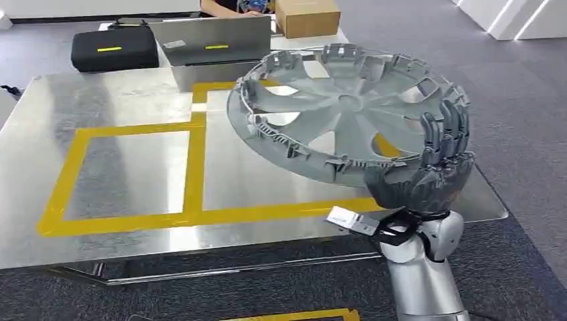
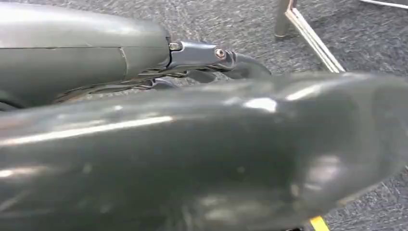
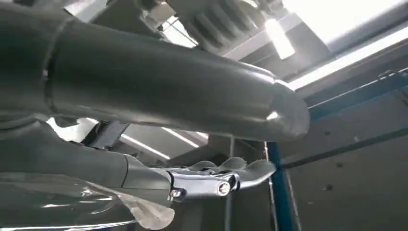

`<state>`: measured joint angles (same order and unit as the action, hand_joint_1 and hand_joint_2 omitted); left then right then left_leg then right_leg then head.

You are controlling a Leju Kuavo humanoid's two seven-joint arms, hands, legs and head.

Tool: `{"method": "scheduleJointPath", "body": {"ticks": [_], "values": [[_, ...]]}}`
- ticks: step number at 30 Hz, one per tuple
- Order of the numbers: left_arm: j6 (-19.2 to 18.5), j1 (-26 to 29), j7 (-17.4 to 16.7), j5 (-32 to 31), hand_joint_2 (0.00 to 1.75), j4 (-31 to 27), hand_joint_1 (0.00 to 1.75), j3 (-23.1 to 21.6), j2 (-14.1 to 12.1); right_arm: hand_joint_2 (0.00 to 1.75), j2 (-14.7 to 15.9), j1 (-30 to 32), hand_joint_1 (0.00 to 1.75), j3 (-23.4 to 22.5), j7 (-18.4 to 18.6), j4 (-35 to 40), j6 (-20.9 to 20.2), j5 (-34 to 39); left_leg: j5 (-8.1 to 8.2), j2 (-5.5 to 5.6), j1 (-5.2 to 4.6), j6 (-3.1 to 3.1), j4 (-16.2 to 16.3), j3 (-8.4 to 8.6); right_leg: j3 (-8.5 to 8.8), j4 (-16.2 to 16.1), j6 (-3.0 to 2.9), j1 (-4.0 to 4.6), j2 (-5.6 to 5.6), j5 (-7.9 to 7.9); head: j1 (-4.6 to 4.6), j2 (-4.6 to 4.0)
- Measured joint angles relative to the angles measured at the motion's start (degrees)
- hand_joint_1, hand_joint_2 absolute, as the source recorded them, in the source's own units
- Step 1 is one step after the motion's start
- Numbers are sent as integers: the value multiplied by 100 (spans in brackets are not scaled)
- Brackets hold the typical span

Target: Take the parts from the cabinet and place them on the table.

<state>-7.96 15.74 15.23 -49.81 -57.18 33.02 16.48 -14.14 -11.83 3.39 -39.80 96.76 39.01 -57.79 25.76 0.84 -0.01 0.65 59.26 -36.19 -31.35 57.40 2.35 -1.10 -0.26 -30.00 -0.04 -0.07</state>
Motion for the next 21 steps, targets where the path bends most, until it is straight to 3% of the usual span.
{"method": "scheduleJointPath", "body": {"ticks": [9,10,11,14,17,20,21], "values": [[98,-1,-109,229,0,0,0,-201,-79,0,4,-38,0,-9,99,-573,18,-693,0,0,-1,0,-1,0,5,1,0,0,3,0,0,0],[153,-11,-230,374,0,0,0,-282,-123,0,134,-206,0,204,802,-1176,35,-977,0,1,-1,0,-2,5,10,0,1,1,3,1,4,0],[212,-54,-349,541,0,11,0,-439,-197,0,545,-431,0,944,1742,-1979,31,-1066,-4,4,-1,5,-1,9,13,-1,4,0,-8,1,4,0],[354,-76,-450,784,0,68,0,-661,-336,0,1024,-626,0,1925,2364,-2707,-251,-923,-4,20,-4,5,-1,6,17,0,11,-1,-17,3,2,0],[509,-204,-468,1032,0,328,0,-973,-536,0,1590,-978,0,2932,2767,-2983,-1656,-658,-5,17,-1,7,3,10,16,-1,11,-2,-21,3,0,0],[616,-142,-594,1226,0,367,0,-1158,-599,0,1679,-972,0,3167,3037,-3064,-1651,-52,-4,19,-7,6,2,4,13,1,11,-4,-10,2,-2,0],[614,-126,-629,1265,0,372,0,-1231,-630,0,1701,-1037,0,3257,3203,-3066,-1848,238,-1,7,-6,4,2,5,11,1,11,-4,0,2,0,0]]}}
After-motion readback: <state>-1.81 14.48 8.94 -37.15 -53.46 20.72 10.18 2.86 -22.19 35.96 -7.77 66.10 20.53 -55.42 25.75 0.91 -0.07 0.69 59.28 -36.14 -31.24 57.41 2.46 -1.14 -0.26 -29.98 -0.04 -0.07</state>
